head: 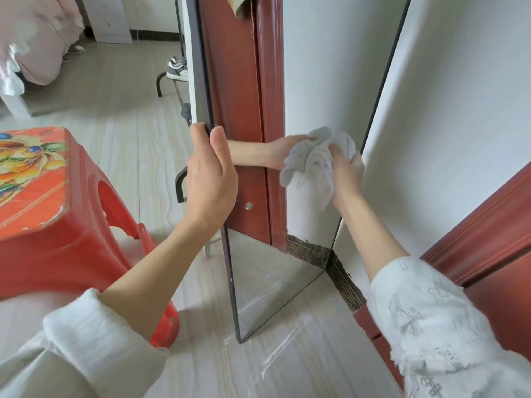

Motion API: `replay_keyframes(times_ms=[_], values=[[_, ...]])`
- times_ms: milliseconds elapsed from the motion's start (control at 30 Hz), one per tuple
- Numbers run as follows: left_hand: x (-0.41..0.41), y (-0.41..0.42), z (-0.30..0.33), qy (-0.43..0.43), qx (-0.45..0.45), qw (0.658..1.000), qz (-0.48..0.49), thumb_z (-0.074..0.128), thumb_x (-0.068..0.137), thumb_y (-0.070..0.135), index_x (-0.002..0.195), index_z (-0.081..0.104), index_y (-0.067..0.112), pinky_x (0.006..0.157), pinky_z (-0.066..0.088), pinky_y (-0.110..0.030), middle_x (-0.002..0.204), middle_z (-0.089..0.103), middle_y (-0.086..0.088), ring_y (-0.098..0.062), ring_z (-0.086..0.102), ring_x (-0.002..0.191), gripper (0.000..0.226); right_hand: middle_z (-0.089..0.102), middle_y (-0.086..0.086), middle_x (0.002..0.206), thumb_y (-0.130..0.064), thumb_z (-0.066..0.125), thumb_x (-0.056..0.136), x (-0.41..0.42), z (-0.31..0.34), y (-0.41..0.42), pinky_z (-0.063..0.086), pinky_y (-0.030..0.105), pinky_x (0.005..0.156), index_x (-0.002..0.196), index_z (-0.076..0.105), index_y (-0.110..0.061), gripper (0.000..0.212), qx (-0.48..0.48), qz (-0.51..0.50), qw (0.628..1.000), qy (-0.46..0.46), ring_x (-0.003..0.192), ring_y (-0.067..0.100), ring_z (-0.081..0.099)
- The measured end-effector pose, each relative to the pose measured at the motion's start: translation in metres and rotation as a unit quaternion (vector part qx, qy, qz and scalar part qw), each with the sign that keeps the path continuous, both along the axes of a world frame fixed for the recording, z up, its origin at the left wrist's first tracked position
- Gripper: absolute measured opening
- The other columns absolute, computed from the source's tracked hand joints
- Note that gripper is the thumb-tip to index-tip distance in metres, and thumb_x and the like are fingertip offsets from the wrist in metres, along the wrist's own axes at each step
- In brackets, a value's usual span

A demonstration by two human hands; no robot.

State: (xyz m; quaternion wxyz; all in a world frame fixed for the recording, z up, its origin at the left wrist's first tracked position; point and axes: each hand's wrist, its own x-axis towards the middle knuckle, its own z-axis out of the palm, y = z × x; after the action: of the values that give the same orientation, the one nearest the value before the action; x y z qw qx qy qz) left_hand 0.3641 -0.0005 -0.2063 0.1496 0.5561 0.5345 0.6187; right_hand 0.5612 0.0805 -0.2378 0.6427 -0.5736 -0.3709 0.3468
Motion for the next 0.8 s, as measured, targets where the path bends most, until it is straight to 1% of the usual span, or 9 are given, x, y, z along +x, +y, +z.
replay_keyframes(times_ms=[67,167,233,333,467,567,633,733,800], values=[[0.002,0.003,-0.004,0.015,0.008,1.0,0.011,0.02,0.101,0.027,0.09,0.03,0.014,0.049,0.03,-0.019,0.061,0.03,0.009,0.0,0.038,0.051,0.02,0.062,0.005,0.102,-0.026,0.056,0.088,0.004,-0.036,-0.002,0.049,0.032,0.08,0.112,0.054,-0.012,0.028,-0.028,-0.011,0.999,0.01,0.091,0.019,0.061],[0.004,0.006,-0.006,0.022,0.026,0.999,0.016,0.02,0.101,0.025,0.081,0.028,0.026,0.049,0.03,-0.018,0.06,0.027,0.009,0.0,0.039,0.051,0.021,0.063,0.013,0.11,-0.032,0.055,0.086,0.008,-0.084,-0.007,0.05,0.035,0.082,0.117,0.054,-0.005,0.041,-0.084,-0.011,0.996,0.038,0.1,0.027,0.062],[0.006,0.009,-0.006,0.018,0.033,0.999,0.021,0.02,0.101,0.024,0.077,0.025,0.029,0.047,0.028,-0.019,0.058,0.026,0.009,-0.002,0.037,0.048,0.025,0.063,0.014,0.112,-0.035,0.053,0.087,0.012,-0.105,-0.009,0.05,0.035,0.084,0.117,0.054,-0.004,0.043,-0.125,-0.016,0.991,0.035,0.102,0.029,0.062],[0.006,0.009,-0.007,0.014,0.034,0.999,0.026,0.02,0.101,0.024,0.078,0.025,0.027,0.045,0.026,-0.021,0.057,0.025,0.009,-0.004,0.035,0.046,0.023,0.06,0.014,0.118,-0.032,0.054,0.09,0.02,-0.12,-0.012,0.048,0.038,0.093,0.123,0.05,-0.003,0.044,-0.188,-0.026,0.982,0.004,0.106,0.027,0.058],[0.007,0.007,-0.007,0.018,0.033,0.999,0.027,0.02,0.101,0.023,0.076,0.024,0.029,0.048,0.029,-0.017,0.059,0.026,0.008,-0.001,0.038,0.049,0.026,0.057,0.01,0.114,-0.024,0.055,0.09,0.022,-0.114,-0.011,0.042,0.031,0.079,0.127,0.045,-0.005,0.043,-0.2,-0.044,0.979,0.002,0.096,0.025,0.055],[0.008,0.006,-0.007,0.013,0.027,0.999,0.031,0.02,0.101,0.024,0.084,0.03,0.018,0.049,0.029,-0.017,0.059,0.028,0.008,-0.001,0.038,0.051,0.02,0.059,0.011,0.118,-0.024,0.057,0.087,0.02,-0.085,-0.003,0.05,0.038,0.087,0.127,0.047,-0.008,0.044,-0.149,-0.055,0.987,0.022,0.103,0.027,0.059],[0.008,0.007,-0.006,0.008,0.024,0.999,0.037,0.02,0.101,0.025,0.089,0.029,0.012,0.048,0.029,-0.019,0.06,0.03,0.009,-0.001,0.038,0.051,0.02,0.062,0.009,0.112,-0.024,0.058,0.086,0.014,-0.05,0.003,0.051,0.034,0.084,0.12,0.053,-0.009,0.037,-0.073,-0.064,0.995,0.019,0.099,0.024,0.061],[0.008,0.008,-0.006,0.004,0.023,0.999,0.033,0.019,0.1,0.026,0.091,0.03,0.012,0.048,0.03,-0.023,0.061,0.034,0.01,-0.001,0.041,0.052,0.02,0.062,0.002,0.096,-0.021,0.057,0.087,-0.001,0.005,0.012,0.049,0.03,0.082,0.1,0.057,-0.015,0.015,0.053,-0.069,0.996,-0.009,0.088,0.017,0.061],[0.008,0.008,-0.006,0.003,0.031,0.999,0.033,0.019,0.1,0.026,0.09,0.03,0.012,0.047,0.028,-0.023,0.06,0.035,0.01,-0.002,0.041,0.05,0.02,0.062,0.0,0.099,-0.02,0.055,0.088,-0.008,0.023,0.016,0.048,0.024,0.085,0.1,0.053,-0.018,0.012,0.1,-0.068,0.992,-0.041,0.091,0.014,0.06]])
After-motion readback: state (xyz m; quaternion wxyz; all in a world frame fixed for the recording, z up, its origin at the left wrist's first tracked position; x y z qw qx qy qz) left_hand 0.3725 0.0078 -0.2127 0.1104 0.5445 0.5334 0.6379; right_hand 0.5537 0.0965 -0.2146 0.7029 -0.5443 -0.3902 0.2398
